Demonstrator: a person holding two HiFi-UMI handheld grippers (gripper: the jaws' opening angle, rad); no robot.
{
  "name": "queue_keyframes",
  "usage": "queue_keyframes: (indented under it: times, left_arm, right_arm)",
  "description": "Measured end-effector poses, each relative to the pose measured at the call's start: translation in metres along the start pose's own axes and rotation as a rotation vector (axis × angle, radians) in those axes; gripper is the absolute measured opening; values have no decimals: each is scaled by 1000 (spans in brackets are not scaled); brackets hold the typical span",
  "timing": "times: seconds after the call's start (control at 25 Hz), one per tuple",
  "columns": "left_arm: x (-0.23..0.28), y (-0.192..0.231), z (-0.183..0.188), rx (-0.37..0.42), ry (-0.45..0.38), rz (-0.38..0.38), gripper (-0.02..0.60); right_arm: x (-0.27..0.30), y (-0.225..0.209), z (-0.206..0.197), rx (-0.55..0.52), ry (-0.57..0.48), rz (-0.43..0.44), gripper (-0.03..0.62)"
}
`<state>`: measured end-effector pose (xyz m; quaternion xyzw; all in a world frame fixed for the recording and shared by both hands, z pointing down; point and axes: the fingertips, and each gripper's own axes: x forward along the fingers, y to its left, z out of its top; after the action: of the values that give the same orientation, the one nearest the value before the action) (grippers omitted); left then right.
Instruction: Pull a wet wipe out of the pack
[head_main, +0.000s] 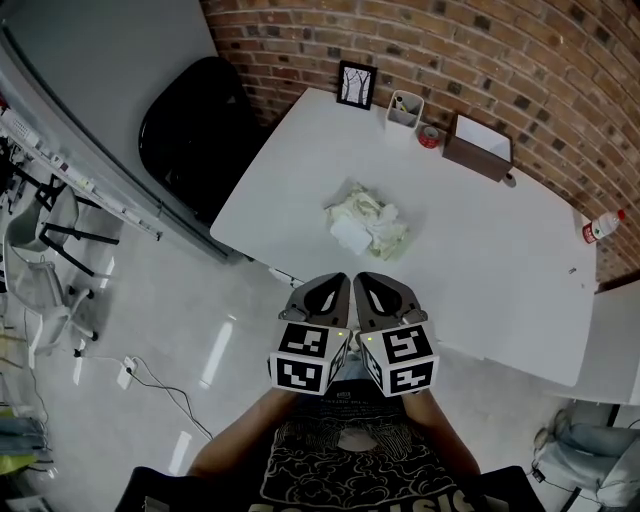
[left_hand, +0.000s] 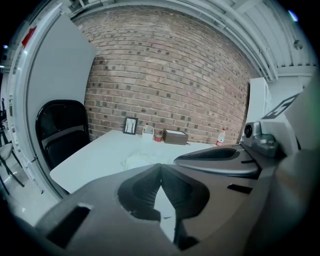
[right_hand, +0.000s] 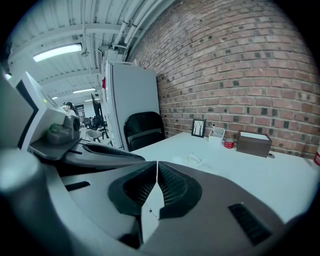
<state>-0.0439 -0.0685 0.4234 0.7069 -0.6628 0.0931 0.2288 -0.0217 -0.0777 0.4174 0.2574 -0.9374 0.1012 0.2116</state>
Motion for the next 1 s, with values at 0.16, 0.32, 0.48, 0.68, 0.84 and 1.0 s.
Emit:
queue_keyframes:
  times: [0.16, 0.32, 0.48, 0.68, 0.84, 1.0]
  left_arm:
    - [23, 4, 5, 3, 23, 4, 12]
    - [46, 8, 8, 10, 54, 15, 12]
    - [64, 9, 7, 23, 81, 21, 12]
    - [84, 13, 8, 11, 105, 34, 12]
    - [96, 16, 6, 9, 122, 45, 12]
    - [105, 15, 5, 21, 141, 40, 12]
  right_arm:
    - [15, -20, 2, 11, 14, 2, 20]
    - [30, -38, 2, 25, 32, 17, 20]
    - [43, -53, 1, 32, 42, 10, 20]
    - [57, -74, -1, 57, 67, 11, 20]
    - [64, -85, -2, 84, 70, 17, 20]
    - [67, -95, -2, 115, 61, -3, 20]
